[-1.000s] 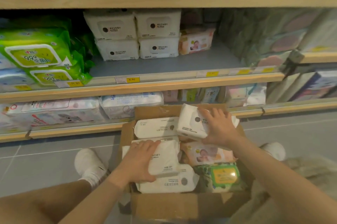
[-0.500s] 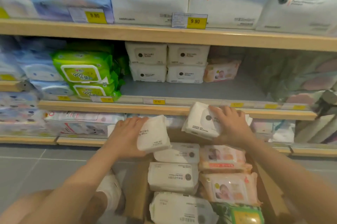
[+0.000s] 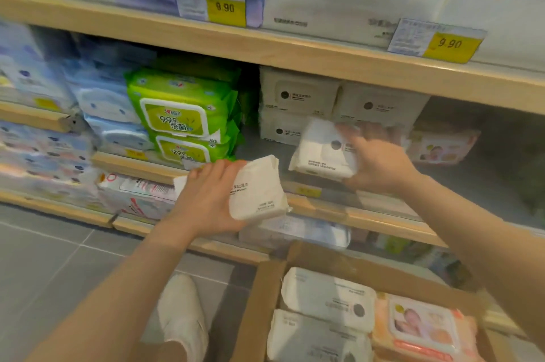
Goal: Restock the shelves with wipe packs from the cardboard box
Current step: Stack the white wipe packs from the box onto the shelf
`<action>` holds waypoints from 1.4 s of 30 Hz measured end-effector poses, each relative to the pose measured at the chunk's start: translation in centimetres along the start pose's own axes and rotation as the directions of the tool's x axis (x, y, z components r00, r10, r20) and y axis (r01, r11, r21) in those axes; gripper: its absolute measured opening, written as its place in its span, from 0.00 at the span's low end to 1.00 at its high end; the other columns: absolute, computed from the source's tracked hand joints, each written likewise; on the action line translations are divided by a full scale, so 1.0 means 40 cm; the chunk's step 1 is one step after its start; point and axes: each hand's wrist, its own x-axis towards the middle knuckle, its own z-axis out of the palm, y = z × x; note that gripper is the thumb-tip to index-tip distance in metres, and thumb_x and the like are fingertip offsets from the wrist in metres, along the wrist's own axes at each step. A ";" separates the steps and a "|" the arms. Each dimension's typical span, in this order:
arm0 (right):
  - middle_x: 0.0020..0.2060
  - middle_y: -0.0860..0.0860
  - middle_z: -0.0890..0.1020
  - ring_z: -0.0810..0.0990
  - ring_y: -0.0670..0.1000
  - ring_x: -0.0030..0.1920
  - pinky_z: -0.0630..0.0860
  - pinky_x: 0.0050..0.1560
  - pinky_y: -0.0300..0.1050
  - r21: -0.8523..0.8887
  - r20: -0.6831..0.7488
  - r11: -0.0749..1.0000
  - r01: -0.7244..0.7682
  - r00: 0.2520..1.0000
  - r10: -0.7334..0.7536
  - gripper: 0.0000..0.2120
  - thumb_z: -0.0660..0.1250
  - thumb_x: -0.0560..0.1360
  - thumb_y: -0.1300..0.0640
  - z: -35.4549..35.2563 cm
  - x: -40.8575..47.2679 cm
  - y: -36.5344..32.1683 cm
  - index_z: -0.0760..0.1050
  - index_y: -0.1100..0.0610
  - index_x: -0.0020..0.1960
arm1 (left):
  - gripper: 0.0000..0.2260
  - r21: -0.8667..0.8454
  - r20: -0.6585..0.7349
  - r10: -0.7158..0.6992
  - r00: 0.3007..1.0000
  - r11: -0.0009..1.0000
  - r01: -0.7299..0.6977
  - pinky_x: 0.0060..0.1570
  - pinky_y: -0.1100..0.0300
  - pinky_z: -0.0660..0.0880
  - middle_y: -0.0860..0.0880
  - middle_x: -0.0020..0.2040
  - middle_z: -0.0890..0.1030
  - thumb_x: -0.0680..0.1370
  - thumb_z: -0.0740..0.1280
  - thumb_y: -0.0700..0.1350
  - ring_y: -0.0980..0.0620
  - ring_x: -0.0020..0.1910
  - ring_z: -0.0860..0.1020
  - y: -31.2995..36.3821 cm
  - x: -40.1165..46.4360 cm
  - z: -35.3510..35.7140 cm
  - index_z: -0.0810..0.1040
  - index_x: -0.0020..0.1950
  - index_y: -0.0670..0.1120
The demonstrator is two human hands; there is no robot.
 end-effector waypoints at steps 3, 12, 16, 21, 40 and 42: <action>0.64 0.57 0.65 0.61 0.58 0.66 0.55 0.65 0.57 -0.041 0.024 0.999 0.023 0.999 -0.022 0.50 0.72 0.61 0.42 0.054 0.087 -0.019 0.48 0.47 0.75 | 0.45 -0.037 0.020 0.002 1.000 0.999 -0.001 0.55 0.49 0.66 0.50 0.59 0.71 0.57 0.61 0.70 0.47 0.58 0.70 -0.013 0.019 0.011 0.61 0.70 0.52; 0.74 0.53 0.57 0.54 0.55 0.73 0.50 0.70 0.53 0.275 0.228 0.959 -0.067 0.974 0.003 0.44 0.67 0.69 0.36 0.120 0.148 0.004 0.46 0.46 0.76 | 0.44 -0.056 -0.001 -0.032 0.999 0.998 0.032 0.54 0.49 0.65 0.50 0.59 0.71 0.56 0.63 0.68 0.47 0.59 0.69 -0.035 0.029 0.009 0.62 0.70 0.52; 0.71 0.56 0.60 0.59 0.58 0.70 0.56 0.68 0.54 0.218 0.167 0.975 -0.031 0.986 -0.006 0.47 0.72 0.68 0.44 0.097 0.136 -0.017 0.48 0.53 0.76 | 0.45 -0.029 0.024 -0.026 0.999 0.999 0.027 0.55 0.51 0.64 0.51 0.60 0.71 0.56 0.64 0.68 0.48 0.59 0.69 -0.036 0.010 0.013 0.61 0.70 0.52; 0.64 0.56 0.68 0.66 0.57 0.64 0.61 0.62 0.56 -0.063 -0.029 0.998 0.030 0.999 -0.032 0.42 0.74 0.67 0.47 0.142 0.100 -0.089 0.57 0.54 0.73 | 0.45 -0.016 0.049 -0.036 0.998 0.999 0.037 0.56 0.49 0.65 0.51 0.60 0.70 0.57 0.63 0.69 0.48 0.61 0.68 -0.035 -0.007 0.013 0.59 0.70 0.53; 0.75 0.53 0.57 0.54 0.61 0.73 0.64 0.68 0.60 0.135 0.019 0.989 -0.065 0.998 0.063 0.30 0.64 0.77 0.56 0.185 0.163 -0.105 0.54 0.47 0.75 | 0.44 -0.014 0.018 -0.035 0.999 0.999 0.035 0.55 0.49 0.66 0.49 0.60 0.71 0.57 0.64 0.67 0.46 0.59 0.71 -0.076 -0.014 0.016 0.63 0.70 0.50; 0.75 0.53 0.57 0.54 0.61 0.73 0.66 0.66 0.59 0.145 0.016 0.988 -0.061 0.998 0.060 0.30 0.62 0.78 0.56 0.191 0.194 -0.127 0.54 0.48 0.75 | 0.44 -0.005 0.015 -0.038 0.999 0.999 0.038 0.56 0.49 0.66 0.50 0.60 0.71 0.57 0.65 0.67 0.46 0.59 0.70 -0.085 -0.009 0.014 0.62 0.70 0.51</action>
